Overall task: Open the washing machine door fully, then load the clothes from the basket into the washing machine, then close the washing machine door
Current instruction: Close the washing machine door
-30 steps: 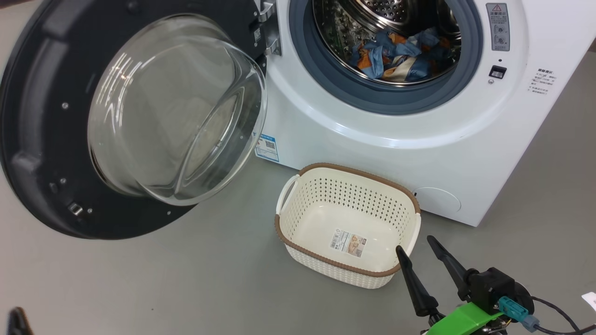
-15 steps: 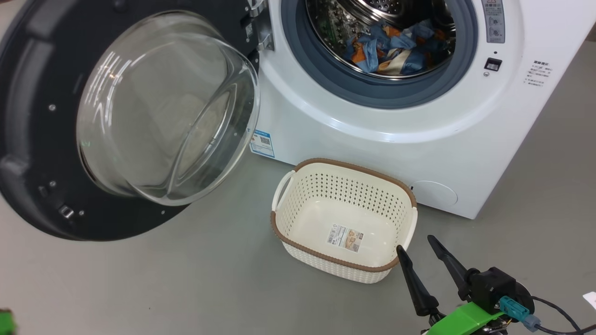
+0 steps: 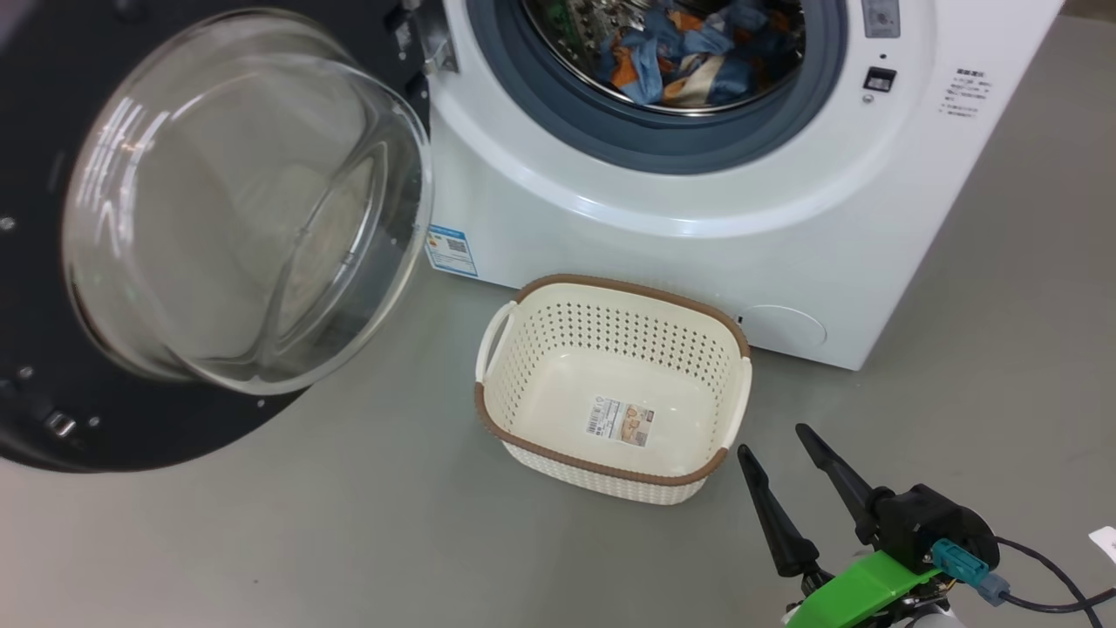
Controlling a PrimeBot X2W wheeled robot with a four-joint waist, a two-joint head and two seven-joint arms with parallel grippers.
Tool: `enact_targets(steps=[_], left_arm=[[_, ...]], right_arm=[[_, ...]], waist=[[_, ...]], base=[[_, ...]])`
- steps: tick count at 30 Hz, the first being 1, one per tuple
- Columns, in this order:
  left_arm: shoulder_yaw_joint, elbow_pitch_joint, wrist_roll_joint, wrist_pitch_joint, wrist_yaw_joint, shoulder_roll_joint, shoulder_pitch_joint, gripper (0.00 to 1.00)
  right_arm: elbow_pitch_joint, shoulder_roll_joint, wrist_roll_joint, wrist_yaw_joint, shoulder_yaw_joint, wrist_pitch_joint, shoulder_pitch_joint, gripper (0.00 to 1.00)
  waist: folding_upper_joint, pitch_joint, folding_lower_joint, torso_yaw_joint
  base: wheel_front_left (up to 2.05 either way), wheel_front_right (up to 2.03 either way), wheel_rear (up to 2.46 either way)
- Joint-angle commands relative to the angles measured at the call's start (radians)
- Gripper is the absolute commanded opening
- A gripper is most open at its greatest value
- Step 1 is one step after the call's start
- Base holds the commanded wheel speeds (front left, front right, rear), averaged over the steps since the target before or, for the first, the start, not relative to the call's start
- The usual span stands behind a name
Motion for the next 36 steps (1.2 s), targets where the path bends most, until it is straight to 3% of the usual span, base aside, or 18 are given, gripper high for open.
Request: enact_targets(steps=[1,6,16,36], left_arm=[[0.035,-0.009,-0.014,0.015,-0.004,0.071,-0.034,0.00],[0.085,0.075,-0.084,0.050,0.009,0.106,-0.094,0.00],[0.178,0.141,-0.251,0.143,-0.003,0.110,-0.145,0.00],[0.122,0.042,-0.371,0.480,-0.008,0.080,-0.054,0.00]], right_arm=[[-0.025,-0.003,0.011,0.006,0.025,-0.012,-0.030,1.00],[-0.028,-0.014,0.012,0.006,0.026,-0.010,-0.043,1.00],[-0.046,-0.029,0.018,0.006,0.029,0.002,-0.061,1.00],[-0.036,-0.023,0.027,0.006,0.023,0.001,-0.057,1.00]], waist=[[-0.0001,0.014,0.0000,-0.019],[-0.0001,0.036,0.0000,-0.056],[-0.0001,0.071,0.0000,-0.122],[-0.0001,0.065,0.0000,-0.127]], base=[[0.00,0.00,0.00],[0.00,0.00,0.00],[0.00,0.00,0.00],[0.00,0.00,0.00]])
